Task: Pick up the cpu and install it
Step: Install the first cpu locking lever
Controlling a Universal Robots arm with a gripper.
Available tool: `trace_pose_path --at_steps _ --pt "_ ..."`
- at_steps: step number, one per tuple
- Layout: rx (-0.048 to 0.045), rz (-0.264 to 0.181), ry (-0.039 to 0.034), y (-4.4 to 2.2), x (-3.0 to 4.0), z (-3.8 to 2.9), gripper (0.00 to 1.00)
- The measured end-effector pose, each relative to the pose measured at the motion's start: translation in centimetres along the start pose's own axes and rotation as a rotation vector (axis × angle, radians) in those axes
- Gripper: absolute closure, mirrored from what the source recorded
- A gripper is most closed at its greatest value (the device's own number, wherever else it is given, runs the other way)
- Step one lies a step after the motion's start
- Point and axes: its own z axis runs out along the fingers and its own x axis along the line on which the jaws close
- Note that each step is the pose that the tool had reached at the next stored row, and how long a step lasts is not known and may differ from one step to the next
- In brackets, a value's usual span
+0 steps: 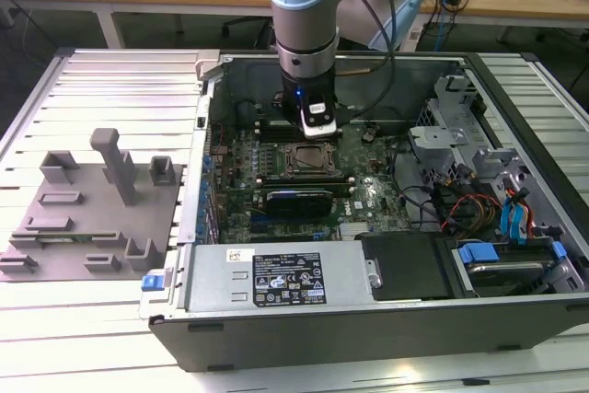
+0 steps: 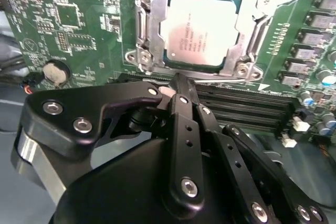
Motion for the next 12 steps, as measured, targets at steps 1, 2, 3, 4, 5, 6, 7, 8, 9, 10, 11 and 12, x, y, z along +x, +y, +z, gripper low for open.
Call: trace_pose_path --at_steps 1,2,3,4,5,6,7,8,9,10,11,12 --pt "0.0015 0.004 -0.0013 0.05 -0.11 0.03 0.89" --pt "0.0034 0.006 -0.0027 0.13 -0.19 0.06 0.89" --pt "0.0057 0.009 -0.0045 0.25 -0.26 0.1 0.89" --pt "0.0067 0.01 -0.0052 0.32 -0.27 0.11 0.89" --pt "0.0074 0.012 -0.0057 0.43 -0.24 0.13 0.89" --pt "0.0077 0.013 -0.006 0.52 -0.2 0.15 0.89" --pt "0.0105 0.017 -0.0082 0.97 0.02 0.23 0.89" --pt "0.0108 0.017 -0.0085 1.0 0.04 0.24 0.89" --pt "0.0113 0.018 -0.0087 1.03 0.05 0.24 0.89" --pt "0.0115 0.018 -0.0089 1.04 0.06 0.24 0.89" --pt "0.0118 0.018 -0.0091 1.05 0.07 0.24 0.89" --pt "0.0122 0.019 -0.0094 1.06 0.09 0.24 0.89"
